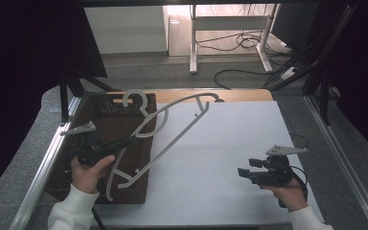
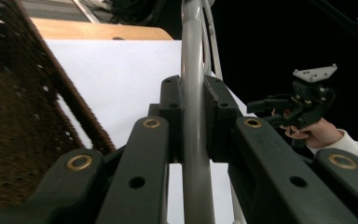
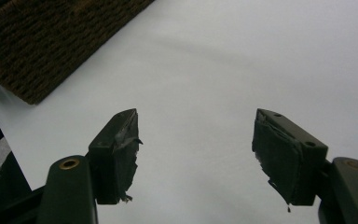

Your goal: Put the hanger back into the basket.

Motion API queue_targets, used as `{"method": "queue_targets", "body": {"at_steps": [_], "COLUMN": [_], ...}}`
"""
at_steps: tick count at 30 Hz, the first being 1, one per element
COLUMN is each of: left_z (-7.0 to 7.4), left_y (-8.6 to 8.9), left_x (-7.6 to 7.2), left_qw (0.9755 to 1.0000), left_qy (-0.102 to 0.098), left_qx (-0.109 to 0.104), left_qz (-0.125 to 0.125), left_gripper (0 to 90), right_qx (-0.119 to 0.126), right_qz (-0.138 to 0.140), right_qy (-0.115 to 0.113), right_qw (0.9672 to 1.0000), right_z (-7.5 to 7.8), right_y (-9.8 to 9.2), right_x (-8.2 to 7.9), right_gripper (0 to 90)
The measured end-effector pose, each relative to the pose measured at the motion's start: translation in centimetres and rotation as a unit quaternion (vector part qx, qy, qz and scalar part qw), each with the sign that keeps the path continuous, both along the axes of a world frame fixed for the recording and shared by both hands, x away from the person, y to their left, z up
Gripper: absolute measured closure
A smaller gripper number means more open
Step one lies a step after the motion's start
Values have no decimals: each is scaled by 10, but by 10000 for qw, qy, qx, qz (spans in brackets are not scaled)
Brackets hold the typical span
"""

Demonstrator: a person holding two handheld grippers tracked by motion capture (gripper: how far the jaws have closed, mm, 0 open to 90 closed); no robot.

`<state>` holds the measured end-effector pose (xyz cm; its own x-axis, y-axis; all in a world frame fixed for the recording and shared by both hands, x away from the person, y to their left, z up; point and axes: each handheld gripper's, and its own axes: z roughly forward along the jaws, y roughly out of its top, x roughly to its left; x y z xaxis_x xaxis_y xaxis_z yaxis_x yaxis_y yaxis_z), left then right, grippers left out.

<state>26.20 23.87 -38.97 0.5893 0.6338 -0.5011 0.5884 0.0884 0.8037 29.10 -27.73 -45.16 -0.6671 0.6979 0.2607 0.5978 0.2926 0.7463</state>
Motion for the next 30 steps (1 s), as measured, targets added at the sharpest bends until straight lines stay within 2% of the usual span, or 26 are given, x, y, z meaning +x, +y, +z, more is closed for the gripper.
{"method": "queue_targets", "body": {"at_steps": [6,14,21,25,30], "left_z": [3,3,3,4,7], "left_y": [12,31,48,57,67], "left_x": [-1,0,0,-1,-4], "left_qw": [9997,9986,9966,9956,9933], "left_qy": [-65,-98,-130,-161,-252], "left_qx": [75,6,24,-36,119], "left_qz": [223,516,812,924,1123], "left_gripper": [804,804,804,804,804], "right_qx": [-202,-305,-326,-325,-336], "right_qz": [44,-47,-39,-34,-35], "right_qy": [38,87,92,88,103], "right_qw": [9998,9995,9994,9994,9994], "right_z": [-3,-6,-7,-7,-8], "right_y": [2,1,1,1,0], "right_x": [-1,1,1,1,1], "right_gripper": [304,292,292,292,291]}}
